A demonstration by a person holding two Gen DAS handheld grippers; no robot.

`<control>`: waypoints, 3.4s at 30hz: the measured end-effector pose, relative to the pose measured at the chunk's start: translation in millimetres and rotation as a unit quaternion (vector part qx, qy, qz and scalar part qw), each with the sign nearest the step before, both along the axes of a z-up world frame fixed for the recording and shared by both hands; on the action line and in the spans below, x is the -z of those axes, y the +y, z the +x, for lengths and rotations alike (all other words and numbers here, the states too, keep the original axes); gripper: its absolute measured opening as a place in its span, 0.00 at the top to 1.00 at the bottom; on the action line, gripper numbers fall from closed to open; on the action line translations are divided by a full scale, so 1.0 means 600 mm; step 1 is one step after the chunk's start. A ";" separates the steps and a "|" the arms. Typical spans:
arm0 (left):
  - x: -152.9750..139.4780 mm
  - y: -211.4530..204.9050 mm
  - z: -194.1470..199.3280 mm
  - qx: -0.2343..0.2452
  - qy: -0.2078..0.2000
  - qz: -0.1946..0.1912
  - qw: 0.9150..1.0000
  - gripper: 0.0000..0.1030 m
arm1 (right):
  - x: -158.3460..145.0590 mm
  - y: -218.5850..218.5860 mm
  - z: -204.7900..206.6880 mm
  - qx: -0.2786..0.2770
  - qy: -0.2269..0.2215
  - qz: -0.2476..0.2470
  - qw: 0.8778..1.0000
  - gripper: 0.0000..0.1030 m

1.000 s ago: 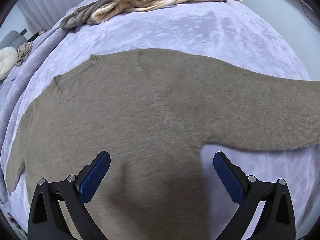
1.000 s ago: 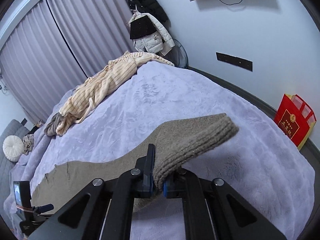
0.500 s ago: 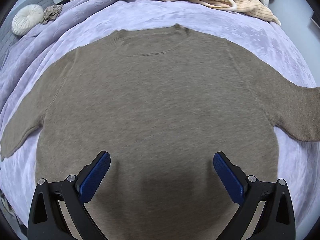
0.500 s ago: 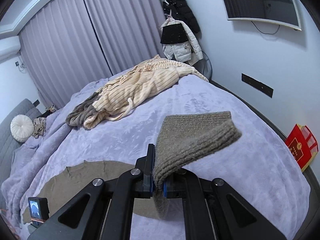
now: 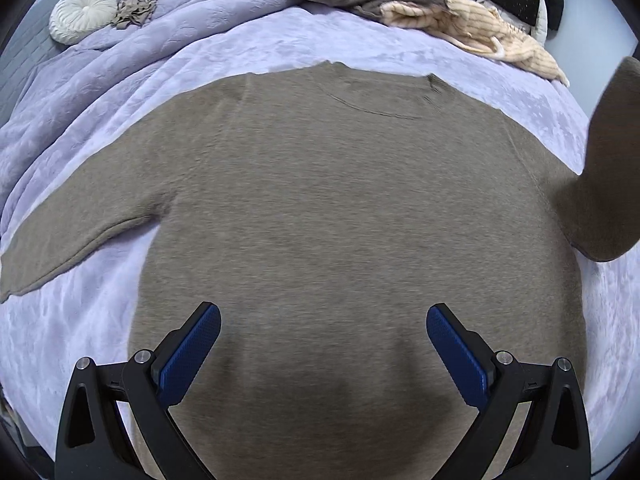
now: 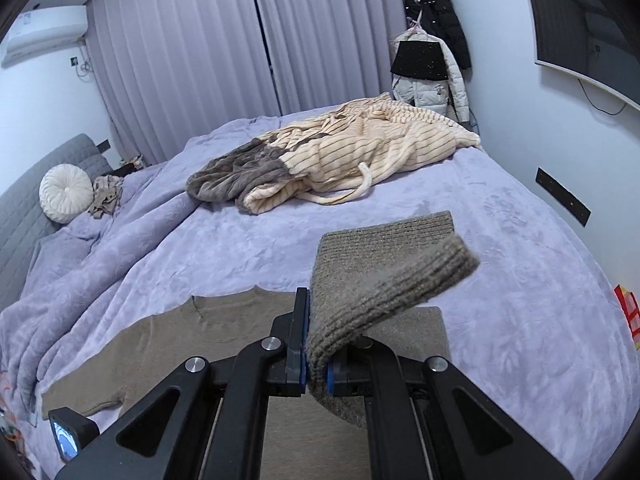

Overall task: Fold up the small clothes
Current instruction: 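Carry the held sleeve with the right gripper across the sweater body, then lay the sleeve on the body and open the right gripper, then reach the left gripper to the other sleeve cuff and grasp it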

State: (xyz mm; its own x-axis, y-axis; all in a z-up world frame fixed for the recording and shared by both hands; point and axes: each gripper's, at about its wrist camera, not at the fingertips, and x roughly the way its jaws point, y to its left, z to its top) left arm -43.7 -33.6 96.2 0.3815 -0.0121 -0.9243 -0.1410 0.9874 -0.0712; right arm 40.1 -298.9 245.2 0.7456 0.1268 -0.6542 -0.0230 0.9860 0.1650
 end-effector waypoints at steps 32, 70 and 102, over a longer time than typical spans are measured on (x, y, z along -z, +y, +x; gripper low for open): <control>0.046 0.199 -0.109 -0.065 -0.005 -0.054 0.996 0.00 | 0.176 0.377 0.051 -0.107 0.097 -0.068 0.987 0.94; 0.051 0.205 -0.100 -0.063 0.001 -0.056 0.996 0.00 | 0.336 0.545 0.007 -0.209 0.075 -0.430 0.875 0.93; 0.048 0.188 -0.089 -0.055 0.006 -0.051 0.997 0.00 | 0.286 0.334 0.077 -0.104 0.211 -0.076 0.969 0.28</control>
